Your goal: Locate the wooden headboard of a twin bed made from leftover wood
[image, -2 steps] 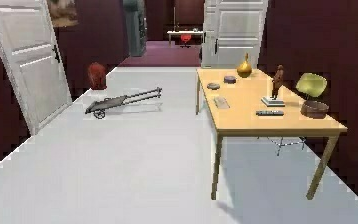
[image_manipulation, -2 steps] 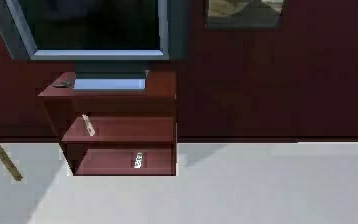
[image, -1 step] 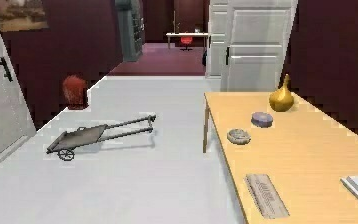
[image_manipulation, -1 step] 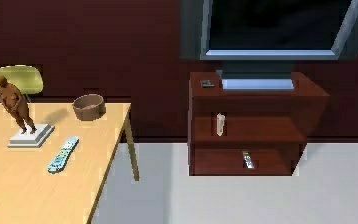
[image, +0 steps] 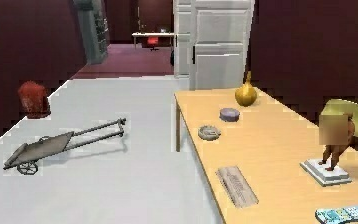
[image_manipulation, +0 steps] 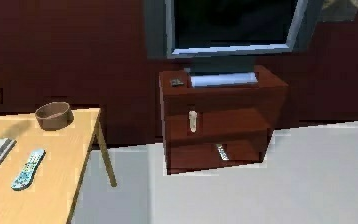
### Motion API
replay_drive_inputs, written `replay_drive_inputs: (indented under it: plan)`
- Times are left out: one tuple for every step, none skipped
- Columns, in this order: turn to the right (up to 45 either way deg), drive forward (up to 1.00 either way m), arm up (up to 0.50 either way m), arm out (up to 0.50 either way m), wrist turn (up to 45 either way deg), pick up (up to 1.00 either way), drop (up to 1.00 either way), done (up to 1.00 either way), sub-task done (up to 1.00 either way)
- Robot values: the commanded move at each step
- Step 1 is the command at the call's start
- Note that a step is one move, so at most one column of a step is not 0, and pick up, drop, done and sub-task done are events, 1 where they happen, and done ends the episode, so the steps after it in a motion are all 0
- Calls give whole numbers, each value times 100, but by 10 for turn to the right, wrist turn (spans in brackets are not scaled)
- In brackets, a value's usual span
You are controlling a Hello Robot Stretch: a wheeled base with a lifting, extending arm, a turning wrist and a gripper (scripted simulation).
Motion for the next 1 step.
replay_drive_inputs:
  plan:
    - [0, 10, 0, 0, 0, 0, 0, 0, 0]
